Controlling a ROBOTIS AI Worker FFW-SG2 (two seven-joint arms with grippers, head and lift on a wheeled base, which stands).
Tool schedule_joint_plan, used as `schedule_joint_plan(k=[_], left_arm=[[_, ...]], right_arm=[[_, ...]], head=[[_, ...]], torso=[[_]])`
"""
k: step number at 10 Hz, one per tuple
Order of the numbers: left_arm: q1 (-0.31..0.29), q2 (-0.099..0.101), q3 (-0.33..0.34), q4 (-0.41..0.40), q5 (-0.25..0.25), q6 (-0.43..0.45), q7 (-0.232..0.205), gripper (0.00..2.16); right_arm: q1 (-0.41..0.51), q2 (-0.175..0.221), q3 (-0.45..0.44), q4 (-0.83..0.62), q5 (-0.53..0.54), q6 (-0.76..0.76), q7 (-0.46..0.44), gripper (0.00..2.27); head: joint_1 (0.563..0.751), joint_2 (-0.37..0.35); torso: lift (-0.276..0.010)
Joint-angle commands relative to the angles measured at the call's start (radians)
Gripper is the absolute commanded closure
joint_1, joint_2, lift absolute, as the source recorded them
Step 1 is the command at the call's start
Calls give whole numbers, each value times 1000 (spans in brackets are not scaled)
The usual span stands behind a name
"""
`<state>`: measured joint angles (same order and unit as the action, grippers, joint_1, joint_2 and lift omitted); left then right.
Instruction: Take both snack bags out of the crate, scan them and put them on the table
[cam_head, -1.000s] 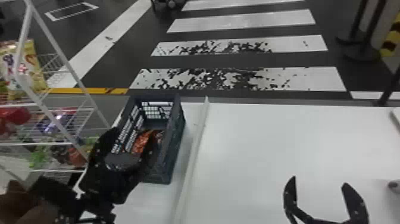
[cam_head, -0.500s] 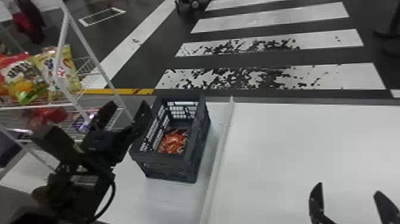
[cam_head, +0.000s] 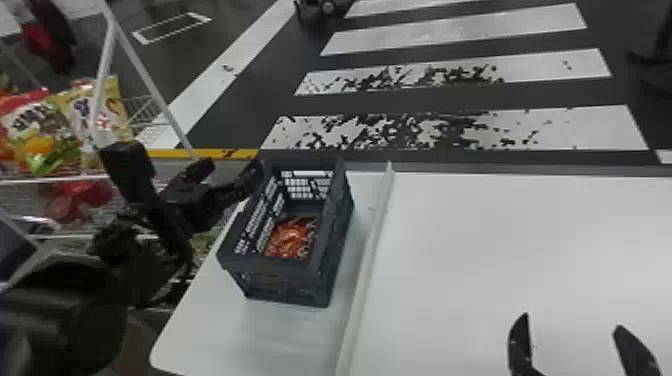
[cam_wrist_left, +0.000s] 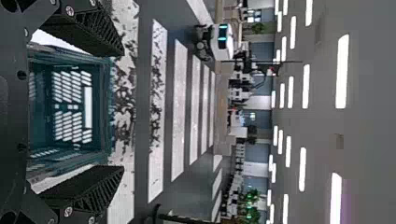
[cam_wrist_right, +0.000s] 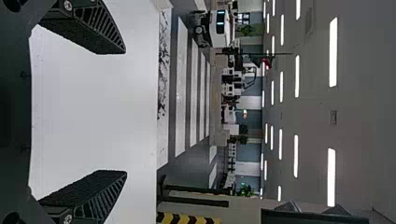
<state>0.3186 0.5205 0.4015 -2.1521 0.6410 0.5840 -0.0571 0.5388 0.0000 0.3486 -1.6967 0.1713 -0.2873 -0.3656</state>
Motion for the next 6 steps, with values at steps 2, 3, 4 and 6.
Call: schedule_joint_plan(k=[2, 3, 4, 6], left_arm=[[-193, 10, -52, 87, 11, 376, -15, 154], [-256, 10, -86, 141, -4, 440, -32, 178], [-302, 7, -115, 186, -18, 465, -47, 194], [-386, 1, -164, 262, -57, 526, -60, 194]], right_arm=[[0, 1, 10, 0, 4, 38, 1, 73], [0, 1, 12, 0, 5, 44, 2, 73], [0, 1, 15, 0, 5, 50, 4, 73], [0, 1, 16, 0, 8, 60, 7, 76]], head=[[695, 350], [695, 350], [695, 350], [695, 350]], torso=[[-92], [-92], [-92], [-92]])
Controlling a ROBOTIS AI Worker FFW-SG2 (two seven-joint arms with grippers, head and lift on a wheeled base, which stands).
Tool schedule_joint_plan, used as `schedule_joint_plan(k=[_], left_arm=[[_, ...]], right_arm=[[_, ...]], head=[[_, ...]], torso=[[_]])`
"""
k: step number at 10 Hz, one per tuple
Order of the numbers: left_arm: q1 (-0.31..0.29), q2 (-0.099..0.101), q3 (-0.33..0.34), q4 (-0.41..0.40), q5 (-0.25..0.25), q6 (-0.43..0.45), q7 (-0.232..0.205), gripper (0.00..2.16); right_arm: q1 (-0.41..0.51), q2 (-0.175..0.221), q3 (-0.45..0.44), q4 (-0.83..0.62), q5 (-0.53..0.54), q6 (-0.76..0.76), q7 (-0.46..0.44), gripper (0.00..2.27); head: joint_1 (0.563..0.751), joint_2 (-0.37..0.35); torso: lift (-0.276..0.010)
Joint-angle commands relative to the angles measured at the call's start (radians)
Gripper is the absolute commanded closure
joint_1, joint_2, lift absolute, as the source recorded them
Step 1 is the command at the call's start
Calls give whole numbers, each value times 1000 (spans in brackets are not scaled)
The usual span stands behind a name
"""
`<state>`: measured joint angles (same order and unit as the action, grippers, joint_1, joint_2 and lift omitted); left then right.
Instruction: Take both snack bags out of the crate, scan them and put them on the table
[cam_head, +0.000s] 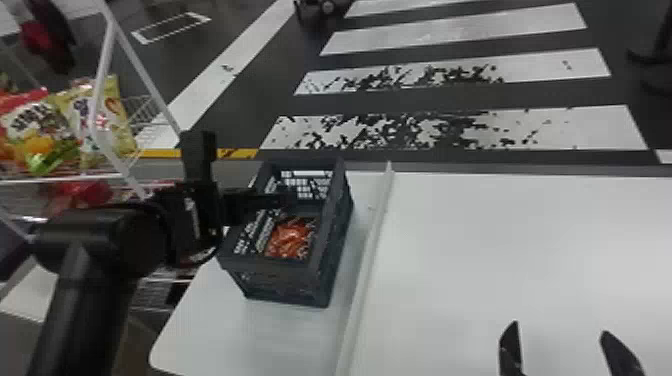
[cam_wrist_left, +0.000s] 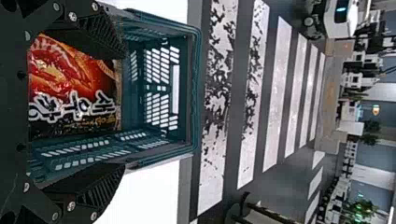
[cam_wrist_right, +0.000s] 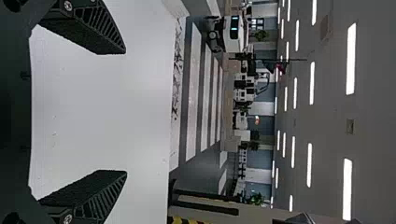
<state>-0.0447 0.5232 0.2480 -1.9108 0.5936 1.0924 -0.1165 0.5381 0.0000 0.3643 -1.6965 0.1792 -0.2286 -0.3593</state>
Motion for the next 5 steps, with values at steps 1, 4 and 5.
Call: schedule_joint_plan(k=[1, 4, 5], left_arm=[[-60, 0, -30, 58, -14, 33, 0, 198], [-162, -3, -105, 182, -61, 51, -9, 198], [-176, -11, -115, 217, -77, 51, -23, 198]], right_arm=[[-3, 1, 1, 0, 0, 7, 2, 76], [-3, 1, -2, 3, 0, 19, 5, 76], [-6, 1, -2, 8, 0, 19, 7, 76]], head=[[695, 350], [695, 350], [695, 350]], torso=[[-92], [-92], [-92]])
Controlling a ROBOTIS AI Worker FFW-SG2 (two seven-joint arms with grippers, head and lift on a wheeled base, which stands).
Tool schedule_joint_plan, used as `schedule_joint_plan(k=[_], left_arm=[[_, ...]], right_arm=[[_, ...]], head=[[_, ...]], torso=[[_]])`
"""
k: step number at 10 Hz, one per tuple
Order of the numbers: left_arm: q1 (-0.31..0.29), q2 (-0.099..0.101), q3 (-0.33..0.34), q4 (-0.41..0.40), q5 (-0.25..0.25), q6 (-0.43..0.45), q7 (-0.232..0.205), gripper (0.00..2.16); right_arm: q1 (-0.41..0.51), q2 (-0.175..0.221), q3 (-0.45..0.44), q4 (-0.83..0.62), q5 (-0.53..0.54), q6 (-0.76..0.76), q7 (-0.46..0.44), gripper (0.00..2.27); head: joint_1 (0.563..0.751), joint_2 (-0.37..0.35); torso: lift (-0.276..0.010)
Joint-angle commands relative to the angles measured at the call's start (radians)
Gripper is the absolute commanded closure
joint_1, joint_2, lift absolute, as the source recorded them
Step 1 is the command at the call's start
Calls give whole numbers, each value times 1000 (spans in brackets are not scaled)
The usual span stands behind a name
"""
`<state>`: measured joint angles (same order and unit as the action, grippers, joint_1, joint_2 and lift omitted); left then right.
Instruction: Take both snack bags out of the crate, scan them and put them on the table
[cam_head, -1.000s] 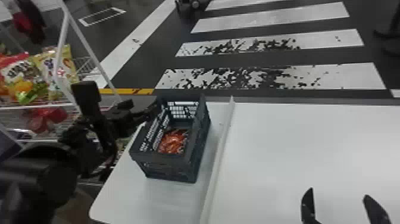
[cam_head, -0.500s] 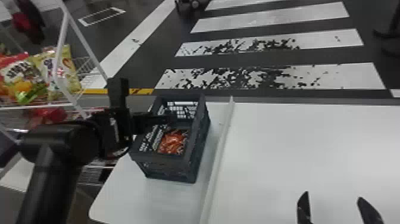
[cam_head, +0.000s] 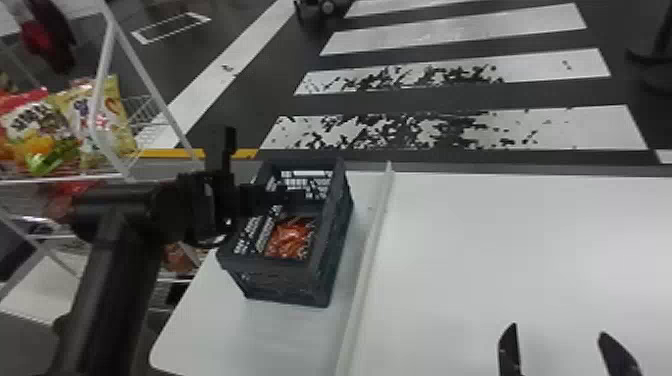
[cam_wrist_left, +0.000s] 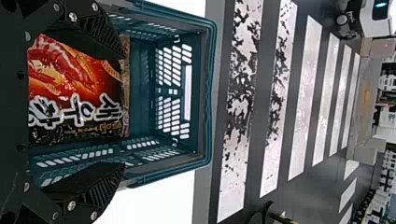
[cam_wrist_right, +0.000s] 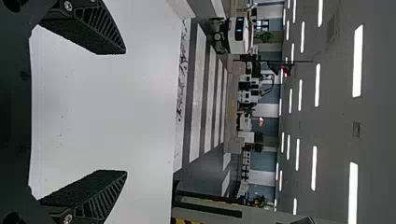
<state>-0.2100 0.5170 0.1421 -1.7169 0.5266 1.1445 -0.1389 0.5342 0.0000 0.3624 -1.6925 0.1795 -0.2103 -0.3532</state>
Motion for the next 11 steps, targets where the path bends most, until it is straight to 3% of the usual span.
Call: schedule_joint_plan(k=[1, 5, 11], left_arm=[[-12, -15, -9, 48, -31, 2, -21, 194], [-35, -51, -35, 155, -89, -1, -57, 194], [-152, -61, -137, 341, -134, 2, -108, 194]], right_arm=[[-10, 1, 0, 13, 0, 1, 7, 76], [-23, 1, 0, 30, -11, 4, 20, 76], [-23, 1, -3, 33, -15, 4, 28, 76]], head=[[695, 350], [695, 350], [695, 346]], torso=[[-92], [-92], [-92]])
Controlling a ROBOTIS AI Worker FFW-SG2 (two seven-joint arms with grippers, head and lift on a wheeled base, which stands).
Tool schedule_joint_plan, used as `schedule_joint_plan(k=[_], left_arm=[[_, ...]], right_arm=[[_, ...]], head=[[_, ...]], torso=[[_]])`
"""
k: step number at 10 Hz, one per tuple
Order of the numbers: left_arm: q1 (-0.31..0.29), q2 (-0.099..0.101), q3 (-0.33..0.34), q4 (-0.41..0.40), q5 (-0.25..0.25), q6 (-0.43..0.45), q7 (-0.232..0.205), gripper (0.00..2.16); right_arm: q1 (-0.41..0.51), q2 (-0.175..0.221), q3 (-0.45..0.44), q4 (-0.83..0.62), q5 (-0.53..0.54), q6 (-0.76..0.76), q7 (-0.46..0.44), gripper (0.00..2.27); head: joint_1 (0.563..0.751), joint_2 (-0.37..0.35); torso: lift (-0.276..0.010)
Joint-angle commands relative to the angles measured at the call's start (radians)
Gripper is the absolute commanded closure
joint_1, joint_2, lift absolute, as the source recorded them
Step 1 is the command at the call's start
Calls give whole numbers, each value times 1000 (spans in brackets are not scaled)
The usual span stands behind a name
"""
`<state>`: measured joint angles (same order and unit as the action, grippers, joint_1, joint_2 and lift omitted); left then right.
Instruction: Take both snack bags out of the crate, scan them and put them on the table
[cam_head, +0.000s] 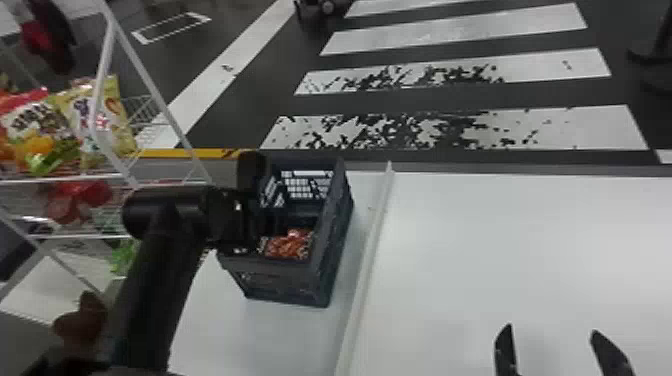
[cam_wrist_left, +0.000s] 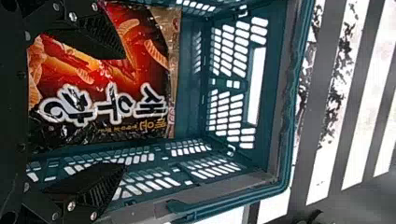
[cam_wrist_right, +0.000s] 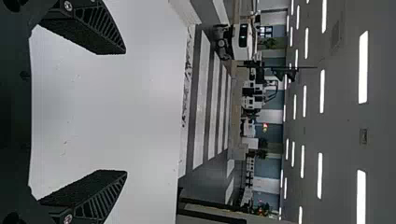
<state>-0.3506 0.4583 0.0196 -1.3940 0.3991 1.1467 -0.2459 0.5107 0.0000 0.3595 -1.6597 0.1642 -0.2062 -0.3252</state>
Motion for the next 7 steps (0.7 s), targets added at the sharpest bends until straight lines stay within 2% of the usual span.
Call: schedule_joint_plan(k=[1, 4, 7], left_arm=[[-24, -6, -30, 39, -11, 0, -3, 194], [-45, -10, -56, 89, -42, 0, -3, 194], [-45, -7, -66, 102, -89, 0, -9, 194]], right_arm=[[0, 1, -2, 1, 0, 0, 0, 76], [2, 1, -4, 3, -5, 0, 3, 76], [0, 1, -4, 3, -6, 3, 6, 76]], head=[[695, 344], [695, 333], [695, 342]], torso=[[-92], [-92], [-92]])
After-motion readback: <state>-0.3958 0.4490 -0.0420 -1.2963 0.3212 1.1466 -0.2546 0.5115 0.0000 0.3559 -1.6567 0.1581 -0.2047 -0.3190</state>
